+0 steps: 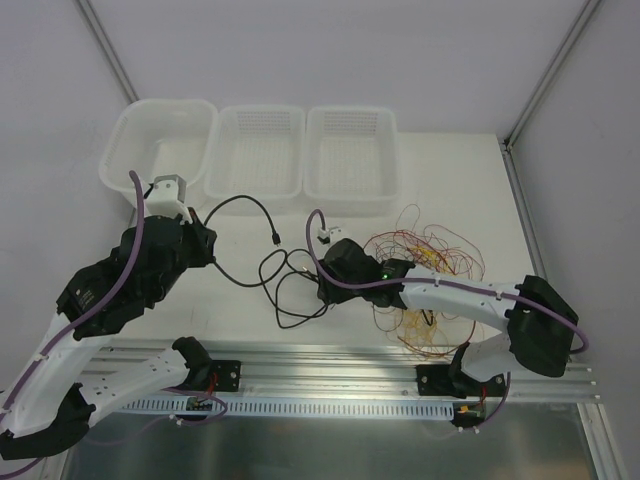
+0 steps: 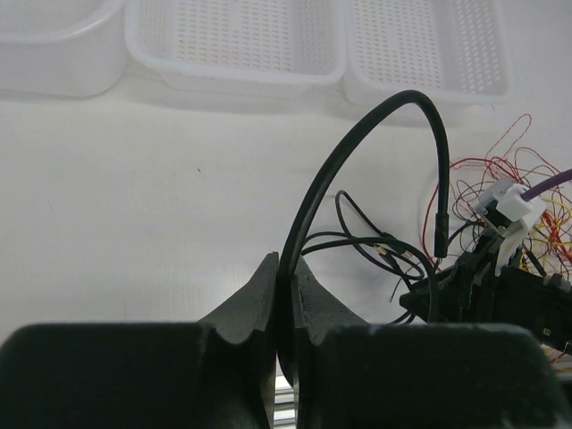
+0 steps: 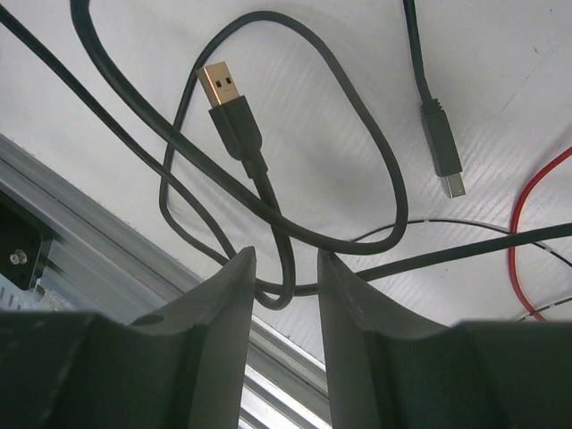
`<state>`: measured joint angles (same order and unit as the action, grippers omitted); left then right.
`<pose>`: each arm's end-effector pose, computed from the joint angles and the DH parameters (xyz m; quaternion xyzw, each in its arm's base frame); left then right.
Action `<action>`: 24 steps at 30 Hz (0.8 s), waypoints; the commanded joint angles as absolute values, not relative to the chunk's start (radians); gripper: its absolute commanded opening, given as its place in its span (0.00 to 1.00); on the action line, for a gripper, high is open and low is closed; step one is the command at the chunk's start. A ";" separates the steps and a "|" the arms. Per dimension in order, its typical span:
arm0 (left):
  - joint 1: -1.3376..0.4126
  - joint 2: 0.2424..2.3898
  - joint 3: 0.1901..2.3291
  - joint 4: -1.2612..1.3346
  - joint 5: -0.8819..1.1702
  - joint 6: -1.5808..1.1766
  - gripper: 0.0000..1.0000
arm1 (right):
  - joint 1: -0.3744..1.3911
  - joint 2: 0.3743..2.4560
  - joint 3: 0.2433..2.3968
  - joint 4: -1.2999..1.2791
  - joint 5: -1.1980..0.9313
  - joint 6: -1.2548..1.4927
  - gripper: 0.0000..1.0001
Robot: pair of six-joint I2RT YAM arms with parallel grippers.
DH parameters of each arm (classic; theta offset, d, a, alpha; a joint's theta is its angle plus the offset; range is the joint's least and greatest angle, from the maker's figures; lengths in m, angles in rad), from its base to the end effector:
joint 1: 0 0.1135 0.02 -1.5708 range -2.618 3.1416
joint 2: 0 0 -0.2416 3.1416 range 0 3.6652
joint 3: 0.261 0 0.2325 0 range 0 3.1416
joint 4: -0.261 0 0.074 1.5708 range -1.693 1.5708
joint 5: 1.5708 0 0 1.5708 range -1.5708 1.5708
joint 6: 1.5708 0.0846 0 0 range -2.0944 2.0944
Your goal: Untangle the cables
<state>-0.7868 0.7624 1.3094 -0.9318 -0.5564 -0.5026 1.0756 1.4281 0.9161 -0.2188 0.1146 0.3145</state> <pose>0.1313 -0.0684 0.3937 -0.0390 0.8111 -0.1409 0.5664 0.1646 0.2845 0.1894 -0.3169 0.8551 0.2205 0.3461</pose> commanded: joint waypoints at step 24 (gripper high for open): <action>-0.796 0.810 1.218 -0.922 -0.594 -0.552 0.00 | 1.121 1.292 0.876 -0.091 -0.413 -0.052 0.01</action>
